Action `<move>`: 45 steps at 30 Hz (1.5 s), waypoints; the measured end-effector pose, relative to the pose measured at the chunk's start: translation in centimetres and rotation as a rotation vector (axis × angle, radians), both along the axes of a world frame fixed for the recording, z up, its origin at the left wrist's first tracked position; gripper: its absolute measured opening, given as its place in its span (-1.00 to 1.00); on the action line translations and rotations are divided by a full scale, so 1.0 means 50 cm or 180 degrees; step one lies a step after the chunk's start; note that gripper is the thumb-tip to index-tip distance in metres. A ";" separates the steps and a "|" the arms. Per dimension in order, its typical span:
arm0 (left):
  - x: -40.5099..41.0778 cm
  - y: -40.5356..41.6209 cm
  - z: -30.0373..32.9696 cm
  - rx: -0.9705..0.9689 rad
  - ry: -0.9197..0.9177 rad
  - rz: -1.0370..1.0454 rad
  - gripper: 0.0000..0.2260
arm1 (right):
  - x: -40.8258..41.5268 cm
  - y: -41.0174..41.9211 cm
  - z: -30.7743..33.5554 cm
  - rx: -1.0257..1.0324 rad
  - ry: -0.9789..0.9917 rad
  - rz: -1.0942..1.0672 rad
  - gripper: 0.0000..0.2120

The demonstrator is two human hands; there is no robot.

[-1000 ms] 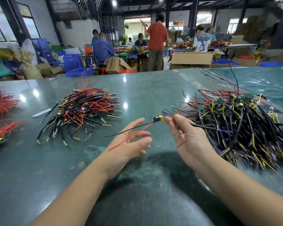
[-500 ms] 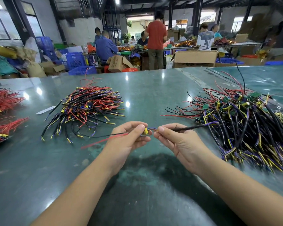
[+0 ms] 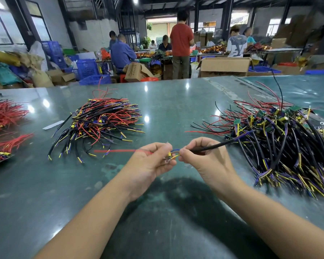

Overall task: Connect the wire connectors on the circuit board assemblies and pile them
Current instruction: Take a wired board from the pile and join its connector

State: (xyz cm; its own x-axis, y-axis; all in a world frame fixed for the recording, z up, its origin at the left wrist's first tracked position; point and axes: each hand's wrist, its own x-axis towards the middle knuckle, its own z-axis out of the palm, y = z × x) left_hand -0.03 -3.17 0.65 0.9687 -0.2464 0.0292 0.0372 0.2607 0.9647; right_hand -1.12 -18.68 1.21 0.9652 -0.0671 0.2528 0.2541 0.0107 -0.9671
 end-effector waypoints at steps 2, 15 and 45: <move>-0.001 0.002 -0.006 0.0448 -0.0247 0.0036 -0.80 | -0.001 0.003 -0.002 -0.0056 -0.0002 -0.0067 -0.83; -0.002 0.016 0.018 -0.0223 -0.0373 -0.0296 -0.83 | -0.002 -0.009 0.015 0.2146 0.1183 0.1069 -0.88; -0.010 0.010 -0.003 0.1253 -0.1746 0.0390 -0.84 | 0.054 -0.067 0.002 0.2443 0.1590 -0.0093 -0.51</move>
State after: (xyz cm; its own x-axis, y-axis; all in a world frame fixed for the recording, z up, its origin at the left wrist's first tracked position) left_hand -0.54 -2.68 0.51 0.8609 -0.2288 0.4544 -0.4913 -0.1421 0.8593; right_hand 1.56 -22.05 1.30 0.9456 -0.0705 -0.3176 -0.1815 0.6960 -0.6947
